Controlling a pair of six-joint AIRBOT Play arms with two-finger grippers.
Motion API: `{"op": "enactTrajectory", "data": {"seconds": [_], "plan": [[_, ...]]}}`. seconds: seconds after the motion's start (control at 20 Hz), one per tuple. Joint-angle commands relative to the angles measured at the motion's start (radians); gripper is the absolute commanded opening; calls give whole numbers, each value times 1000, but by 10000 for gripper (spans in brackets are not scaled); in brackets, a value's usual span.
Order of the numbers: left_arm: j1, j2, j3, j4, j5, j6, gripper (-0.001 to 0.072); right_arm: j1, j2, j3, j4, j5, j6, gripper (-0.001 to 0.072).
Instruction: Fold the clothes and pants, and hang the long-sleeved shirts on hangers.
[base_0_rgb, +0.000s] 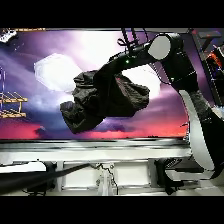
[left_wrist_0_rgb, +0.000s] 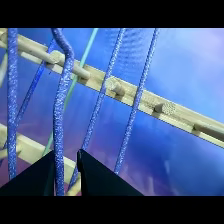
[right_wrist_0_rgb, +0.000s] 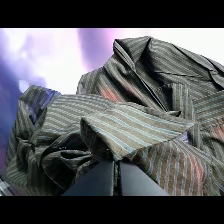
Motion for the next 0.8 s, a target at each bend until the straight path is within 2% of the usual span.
{"op": "enactTrajectory", "data": {"seconds": [0.0, 0.1, 0.25, 0.45, 0.5, 0.75], "plan": [[0, -10, 1, 0, 10, 48, 147, 1, 0, 0, 1, 1, 14, 31], [2, -13, 1, 3, 14, 51, 145, 1, 0, 0, 1, 3, 16, 31], [2, -14, 1, 8, 26, 63, 64, 1, 0, 0, 1, 3, 19, 31], [-6, -10, 1, 7, 50, 63, 56, 1, 2, 0, 6, 6, 37, 31], [-8, -8, 1, 7, 56, 63, 18, 1, 2, 0, 11, 8, 37, 31], [-32, 7, 1, 3, 78, 85, 17, 1, 2, 0, 12, 25, 37, 31]]}}
